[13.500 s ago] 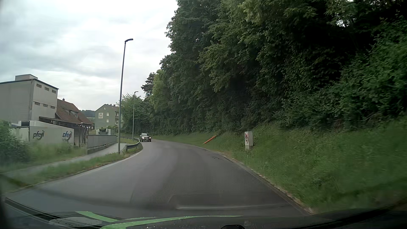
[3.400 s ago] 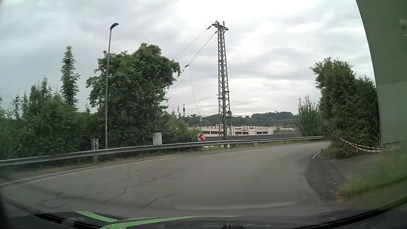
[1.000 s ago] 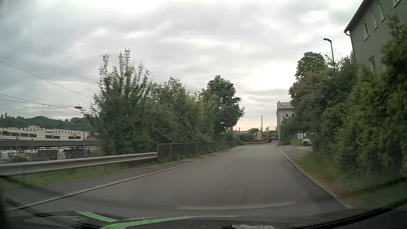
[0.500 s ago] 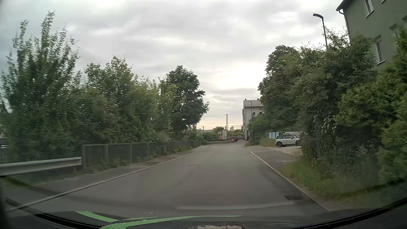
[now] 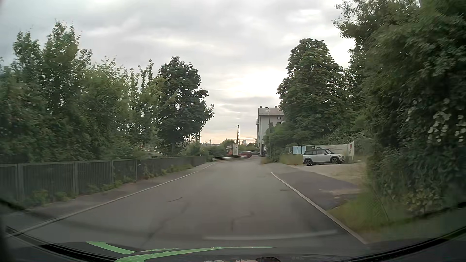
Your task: Follow the waypoints while adhering to traffic rules and regulations
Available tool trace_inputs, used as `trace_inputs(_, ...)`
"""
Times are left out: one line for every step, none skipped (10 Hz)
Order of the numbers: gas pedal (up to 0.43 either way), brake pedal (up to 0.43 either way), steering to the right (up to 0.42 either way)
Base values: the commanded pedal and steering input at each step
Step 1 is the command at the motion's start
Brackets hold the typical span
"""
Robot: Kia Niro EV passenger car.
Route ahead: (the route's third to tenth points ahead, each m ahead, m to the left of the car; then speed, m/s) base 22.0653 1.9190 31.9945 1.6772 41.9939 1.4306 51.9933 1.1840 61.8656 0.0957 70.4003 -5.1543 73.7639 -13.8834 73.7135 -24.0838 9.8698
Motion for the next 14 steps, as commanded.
trace_inputs(0.22,0.0,0.014)
trace_inputs(0.22,0.0,0.004)
trace_inputs(0.22,0.0,0.001)
trace_inputs(0.209,0.0,0.0)
trace_inputs(0.157,0.0,0.0)
trace_inputs(0.11,0.0,0.0)
trace_inputs(0.079,0.0,0.0)
trace_inputs(0.0,0.0,0.001)
trace_inputs(0.0,0.0,0.004)
trace_inputs(0.0,0.0,0.004)
trace_inputs(0.0,0.0,0.004)
trace_inputs(0.0,0.0,0.004)
trace_inputs(0.0,0.037,0.004)
trace_inputs(0.0,0.091,0.004)
